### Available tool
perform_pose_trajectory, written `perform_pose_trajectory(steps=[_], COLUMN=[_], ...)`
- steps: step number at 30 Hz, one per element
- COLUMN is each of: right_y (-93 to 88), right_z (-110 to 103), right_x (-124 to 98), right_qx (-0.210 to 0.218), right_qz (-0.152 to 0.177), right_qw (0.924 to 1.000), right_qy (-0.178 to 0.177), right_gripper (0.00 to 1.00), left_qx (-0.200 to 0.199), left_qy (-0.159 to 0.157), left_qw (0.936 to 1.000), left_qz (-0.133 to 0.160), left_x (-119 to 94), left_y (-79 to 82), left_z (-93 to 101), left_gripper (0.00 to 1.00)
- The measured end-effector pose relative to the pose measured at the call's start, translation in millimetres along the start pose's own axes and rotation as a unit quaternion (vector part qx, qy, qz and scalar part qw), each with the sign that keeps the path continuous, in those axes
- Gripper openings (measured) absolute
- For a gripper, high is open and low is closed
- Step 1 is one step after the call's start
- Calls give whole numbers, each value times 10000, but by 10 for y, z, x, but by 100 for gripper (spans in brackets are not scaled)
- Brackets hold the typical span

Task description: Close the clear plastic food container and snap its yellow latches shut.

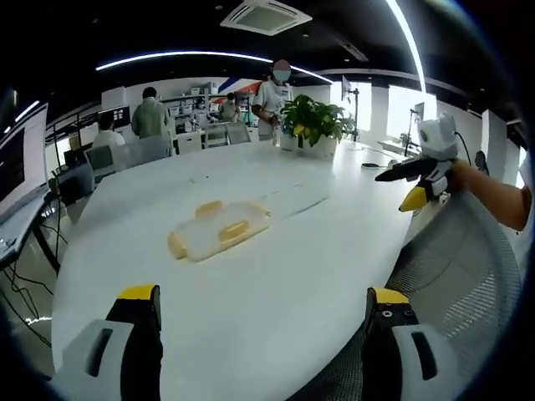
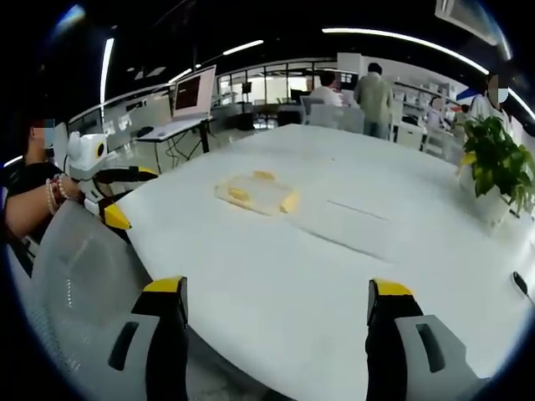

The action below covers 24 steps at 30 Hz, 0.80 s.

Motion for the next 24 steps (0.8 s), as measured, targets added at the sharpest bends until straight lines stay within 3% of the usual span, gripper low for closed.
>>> perform_pose_trajectory(steps=[24], right_y=[-17], right_z=[-22], right_x=[14], right_qx=[-67], right_qz=[-109], right_qw=[9999], right_qy=[52], right_gripper=[86], left_qx=[-43], left_qy=[-105], left_qw=[9997], left_qz=[-218], left_x=[36], left_y=[-42], left_z=[-15], left_gripper=[99])
Point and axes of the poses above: the point that each gripper's makers call its tool centre point, and the gripper's own axes: x roughly forward along the fingers, z roughly to its right, y roughly out of its top, the point moved 9 cm from there along -x, roughly backward along the fingers, and after that the axes turned 10 degrees about -z, right-handed, at the moved point
